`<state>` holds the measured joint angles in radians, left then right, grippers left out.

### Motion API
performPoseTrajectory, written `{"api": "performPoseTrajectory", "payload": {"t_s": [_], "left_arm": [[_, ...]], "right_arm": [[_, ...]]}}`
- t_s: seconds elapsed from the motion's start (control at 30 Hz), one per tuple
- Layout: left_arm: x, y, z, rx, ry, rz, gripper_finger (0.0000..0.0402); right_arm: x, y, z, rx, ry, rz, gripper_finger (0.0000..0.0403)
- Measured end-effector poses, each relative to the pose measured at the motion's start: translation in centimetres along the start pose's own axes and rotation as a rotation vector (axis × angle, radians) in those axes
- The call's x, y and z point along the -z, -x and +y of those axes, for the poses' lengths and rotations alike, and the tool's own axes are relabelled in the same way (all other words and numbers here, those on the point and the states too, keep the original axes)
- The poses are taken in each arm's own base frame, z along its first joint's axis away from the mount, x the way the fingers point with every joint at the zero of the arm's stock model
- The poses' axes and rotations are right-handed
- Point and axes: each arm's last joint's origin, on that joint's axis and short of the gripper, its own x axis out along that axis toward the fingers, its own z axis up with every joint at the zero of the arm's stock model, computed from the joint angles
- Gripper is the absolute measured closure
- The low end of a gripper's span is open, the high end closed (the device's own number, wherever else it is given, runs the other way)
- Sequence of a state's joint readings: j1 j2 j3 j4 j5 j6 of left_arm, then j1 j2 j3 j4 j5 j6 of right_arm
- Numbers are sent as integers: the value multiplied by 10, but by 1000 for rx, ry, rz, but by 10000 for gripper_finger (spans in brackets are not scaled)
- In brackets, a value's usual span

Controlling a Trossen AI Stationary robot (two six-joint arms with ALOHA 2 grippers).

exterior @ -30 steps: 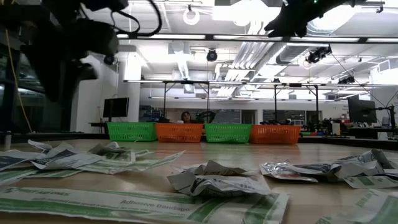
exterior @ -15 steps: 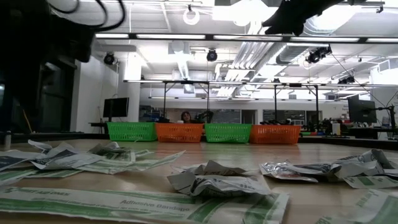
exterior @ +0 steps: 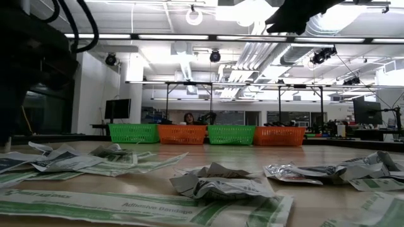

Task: Pick & Place First Aid Supplies
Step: Put the gray towelette pack in the left orange bin

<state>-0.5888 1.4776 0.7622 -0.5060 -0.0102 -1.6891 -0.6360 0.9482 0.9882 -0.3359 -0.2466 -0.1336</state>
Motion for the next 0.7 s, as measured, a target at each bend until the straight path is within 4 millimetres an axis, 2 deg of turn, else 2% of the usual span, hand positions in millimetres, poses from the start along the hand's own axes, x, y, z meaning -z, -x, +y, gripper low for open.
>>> {"api": "performPoseTrajectory", "payload": {"t_s": [0.37, 0.7], "left_arm": [[-3, -21, -1, -56, 42, -25, 266], [-4, -22, -2, -108, 39, -48, 267]], "right_arm": [[0, -1, 6, -30, 2, 4, 151], [1, -2, 7, -35, -19, 15, 151]]}}
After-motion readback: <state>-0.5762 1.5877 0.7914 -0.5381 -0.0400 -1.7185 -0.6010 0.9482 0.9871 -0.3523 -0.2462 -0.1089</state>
